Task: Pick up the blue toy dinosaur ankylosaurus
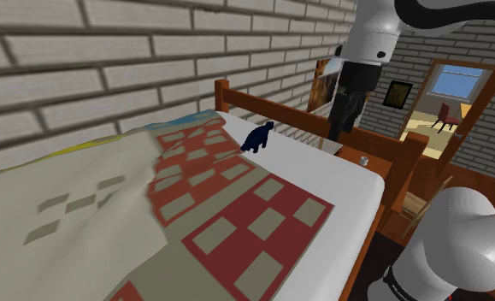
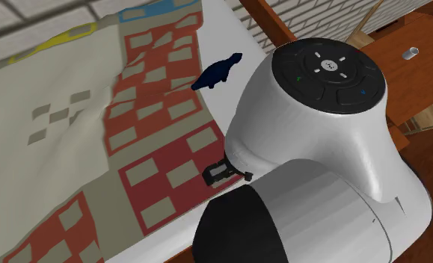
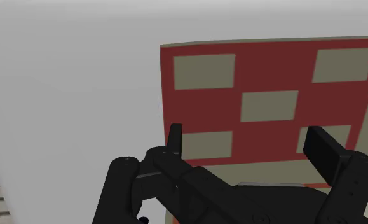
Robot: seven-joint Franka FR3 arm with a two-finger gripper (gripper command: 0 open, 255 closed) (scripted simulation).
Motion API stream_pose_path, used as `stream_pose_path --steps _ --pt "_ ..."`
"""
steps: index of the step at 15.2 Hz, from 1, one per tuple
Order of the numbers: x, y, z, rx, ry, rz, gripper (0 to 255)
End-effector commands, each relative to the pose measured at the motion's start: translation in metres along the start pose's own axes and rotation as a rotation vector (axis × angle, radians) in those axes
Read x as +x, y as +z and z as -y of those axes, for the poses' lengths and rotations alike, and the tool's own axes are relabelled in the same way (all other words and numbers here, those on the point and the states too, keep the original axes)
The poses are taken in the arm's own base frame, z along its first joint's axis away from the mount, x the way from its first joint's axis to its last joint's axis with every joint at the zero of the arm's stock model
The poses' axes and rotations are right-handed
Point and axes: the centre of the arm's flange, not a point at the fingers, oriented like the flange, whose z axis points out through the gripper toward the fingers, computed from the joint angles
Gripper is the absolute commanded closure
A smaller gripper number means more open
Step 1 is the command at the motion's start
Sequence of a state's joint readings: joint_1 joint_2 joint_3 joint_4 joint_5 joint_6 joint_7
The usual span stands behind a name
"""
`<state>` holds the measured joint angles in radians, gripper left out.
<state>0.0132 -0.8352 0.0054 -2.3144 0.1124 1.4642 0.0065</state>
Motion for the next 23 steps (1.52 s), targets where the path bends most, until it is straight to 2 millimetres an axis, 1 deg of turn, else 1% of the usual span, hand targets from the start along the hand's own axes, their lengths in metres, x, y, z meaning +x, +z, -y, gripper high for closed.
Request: stream_pose_path --steps 1,6,12,17,23 --pt "0.0 0.0 0.0 0.0 0.0 0.0 0" --pt "0.06 0.019 -0.003 0.012 0.169 -0.019 0" --pt "0.131 0.041 -0.02 0.026 0.371 -0.041 0" --pt "0.186 0.058 -0.044 0.038 0.54 -0.06 0" --pt "0.247 0.077 -0.085 0.052 0.742 -0.082 0"
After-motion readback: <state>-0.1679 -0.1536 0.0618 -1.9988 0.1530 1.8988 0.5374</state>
